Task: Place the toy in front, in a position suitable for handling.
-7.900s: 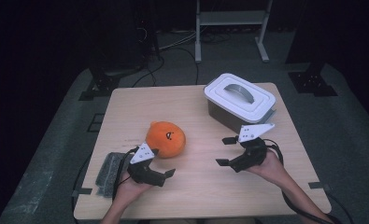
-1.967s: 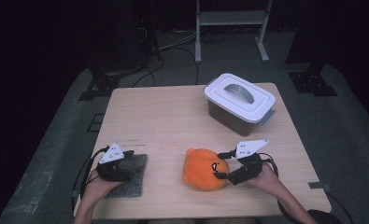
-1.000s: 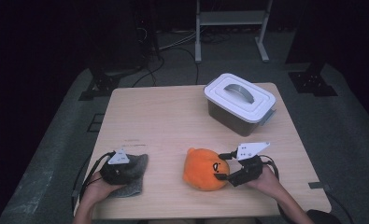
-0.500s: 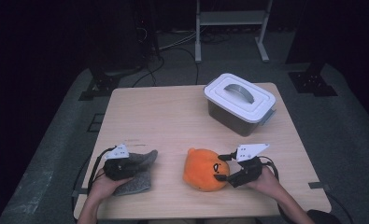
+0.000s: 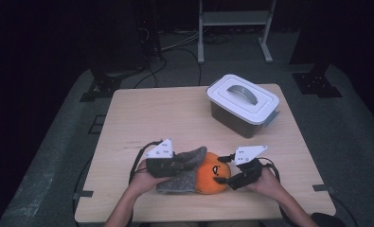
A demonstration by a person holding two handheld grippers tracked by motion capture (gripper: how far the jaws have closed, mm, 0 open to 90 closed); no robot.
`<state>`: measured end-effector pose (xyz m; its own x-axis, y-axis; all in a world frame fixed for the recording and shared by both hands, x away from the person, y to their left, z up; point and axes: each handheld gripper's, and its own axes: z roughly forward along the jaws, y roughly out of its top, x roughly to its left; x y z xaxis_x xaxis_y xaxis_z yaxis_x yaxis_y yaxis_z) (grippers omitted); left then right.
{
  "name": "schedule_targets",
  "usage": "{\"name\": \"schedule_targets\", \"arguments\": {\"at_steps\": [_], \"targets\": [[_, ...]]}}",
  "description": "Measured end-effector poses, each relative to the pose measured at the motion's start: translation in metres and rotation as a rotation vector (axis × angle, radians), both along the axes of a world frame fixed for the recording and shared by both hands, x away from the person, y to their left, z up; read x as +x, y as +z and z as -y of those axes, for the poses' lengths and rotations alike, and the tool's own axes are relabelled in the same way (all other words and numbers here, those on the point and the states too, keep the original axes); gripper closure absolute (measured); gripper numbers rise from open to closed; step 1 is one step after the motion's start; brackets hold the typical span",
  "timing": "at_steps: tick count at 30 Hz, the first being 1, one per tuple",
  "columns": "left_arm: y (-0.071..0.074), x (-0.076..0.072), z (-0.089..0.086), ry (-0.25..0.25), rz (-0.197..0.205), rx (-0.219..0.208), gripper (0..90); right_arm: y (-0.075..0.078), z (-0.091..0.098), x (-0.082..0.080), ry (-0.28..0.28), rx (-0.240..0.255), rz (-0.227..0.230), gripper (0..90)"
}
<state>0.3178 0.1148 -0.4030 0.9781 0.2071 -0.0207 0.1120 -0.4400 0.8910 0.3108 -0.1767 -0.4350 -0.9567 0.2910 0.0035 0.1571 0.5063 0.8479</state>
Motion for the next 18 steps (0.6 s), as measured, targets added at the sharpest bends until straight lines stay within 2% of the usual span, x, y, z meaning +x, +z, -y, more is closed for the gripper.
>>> {"name": "schedule_targets", "arguments": {"at_steps": [2, 4, 10, 12, 15, 18], "targets": [[-0.005, 0.000, 0.009, -0.020, 0.002, 0.030, 77.4, 0.000, 0.000, 0.001, -0.001, -0.001, -0.001, 26.9], [-0.009, -0.001, 0.010, -0.023, 0.004, 0.025, 77.4, -0.001, 0.001, 0.001, 0.000, -0.015, 0.003, 27.8], [-0.014, -0.007, -0.005, -0.014, 0.019, 0.076, 77.3, -0.003, 0.004, 0.005, -0.008, -0.009, -0.005, 30.2], [-0.018, -0.007, -0.012, -0.007, 0.003, 0.080, 77.3, -0.003, 0.006, 0.006, -0.009, -0.006, -0.009, 30.4], [-0.021, -0.005, -0.018, 0.002, -0.018, 0.111, 77.3, -0.005, 0.009, 0.009, -0.015, 0.001, -0.021, 30.3], [-0.020, -0.004, -0.020, 0.010, -0.020, 0.122, 77.3, -0.005, 0.010, 0.011, -0.021, -0.001, -0.027, 30.3]]}}
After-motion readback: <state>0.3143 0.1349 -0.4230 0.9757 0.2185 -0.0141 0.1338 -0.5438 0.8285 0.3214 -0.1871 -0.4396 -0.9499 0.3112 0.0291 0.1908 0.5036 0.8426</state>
